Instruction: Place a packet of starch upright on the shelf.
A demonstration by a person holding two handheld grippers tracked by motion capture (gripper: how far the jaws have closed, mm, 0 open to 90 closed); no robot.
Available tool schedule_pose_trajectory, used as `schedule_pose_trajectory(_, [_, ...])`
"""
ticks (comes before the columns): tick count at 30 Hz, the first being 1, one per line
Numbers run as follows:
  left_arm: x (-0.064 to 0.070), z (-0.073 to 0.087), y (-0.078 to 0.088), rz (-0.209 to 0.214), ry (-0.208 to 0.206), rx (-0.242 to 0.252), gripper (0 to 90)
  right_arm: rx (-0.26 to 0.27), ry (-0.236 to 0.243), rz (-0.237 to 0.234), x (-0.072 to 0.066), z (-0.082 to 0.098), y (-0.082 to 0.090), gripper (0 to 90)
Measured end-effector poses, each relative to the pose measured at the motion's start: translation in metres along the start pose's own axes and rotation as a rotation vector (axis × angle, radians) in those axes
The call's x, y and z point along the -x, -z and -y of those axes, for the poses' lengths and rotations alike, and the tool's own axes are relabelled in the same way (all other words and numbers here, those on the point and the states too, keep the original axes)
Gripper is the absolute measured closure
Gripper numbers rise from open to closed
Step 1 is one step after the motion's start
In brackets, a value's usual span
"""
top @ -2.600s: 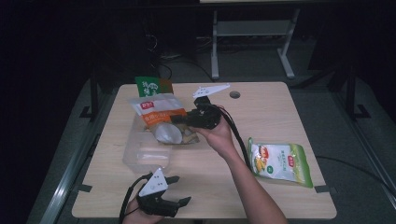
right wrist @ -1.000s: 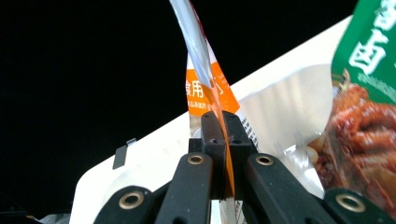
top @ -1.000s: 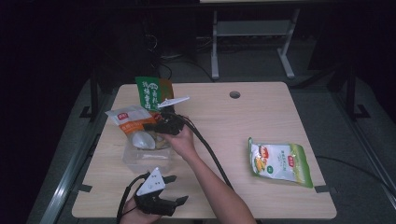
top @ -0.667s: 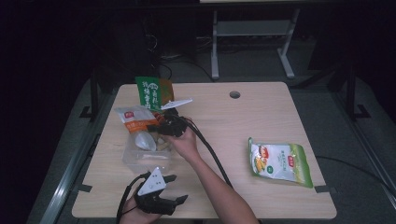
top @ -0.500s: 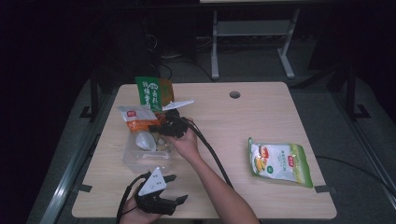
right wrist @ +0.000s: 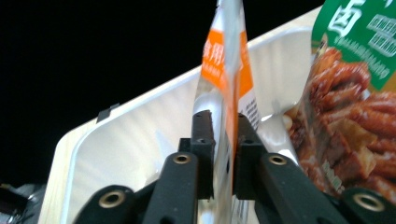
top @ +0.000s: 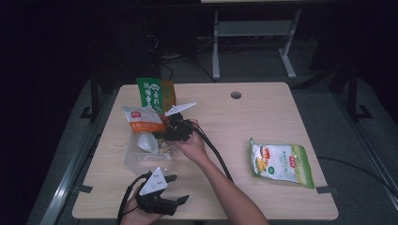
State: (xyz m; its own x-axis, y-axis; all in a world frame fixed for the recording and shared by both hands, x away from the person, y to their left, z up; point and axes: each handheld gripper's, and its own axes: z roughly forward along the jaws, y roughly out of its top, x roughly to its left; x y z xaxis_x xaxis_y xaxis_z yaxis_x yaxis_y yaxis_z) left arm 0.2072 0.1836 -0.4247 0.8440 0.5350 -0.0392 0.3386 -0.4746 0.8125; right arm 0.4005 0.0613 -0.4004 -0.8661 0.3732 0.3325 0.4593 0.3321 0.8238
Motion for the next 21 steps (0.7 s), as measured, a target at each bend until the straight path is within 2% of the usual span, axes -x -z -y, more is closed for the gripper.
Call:
schedule_pose_trajectory(2, [0.0, 0.0, 0.0, 0.001, 0.0, -0.001, 23.8, -0.021, 0.017, 0.007, -0.002, 0.001, 0.001, 82.6])
schedule_pose_trajectory(6, [0.001, -0.001, -0.001, 0.006, 0.005, 0.0, 24.2, -0.083, 0.057, 0.011, -0.003, 0.006, -0.001, 88.3])
schedule_pose_trajectory(12, [0.001, -0.001, -0.002, 0.01, 0.002, 0.0, 24.3, -0.14, 0.05, 0.042, 0.005, 0.015, -0.003, 88.8])
schedule_pose_trajectory(15, [0.001, -0.001, -0.002, 0.009, 0.005, 0.001, 24.3, -0.145, 0.028, 0.036, 0.009, 0.017, -0.003, 88.4])
schedule_pose_trajectory(18, [0.001, -0.001, -0.002, 0.009, 0.008, 0.003, 24.3, -0.144, 0.029, 0.035, 0.01, 0.016, -0.003, 87.5])
schedule_pose_trajectory(21, [0.0, -0.001, -0.002, 0.007, 0.011, 0.001, 24.3, -0.128, 0.026, 0.031, 0.011, 0.015, 0.0, 82.1])
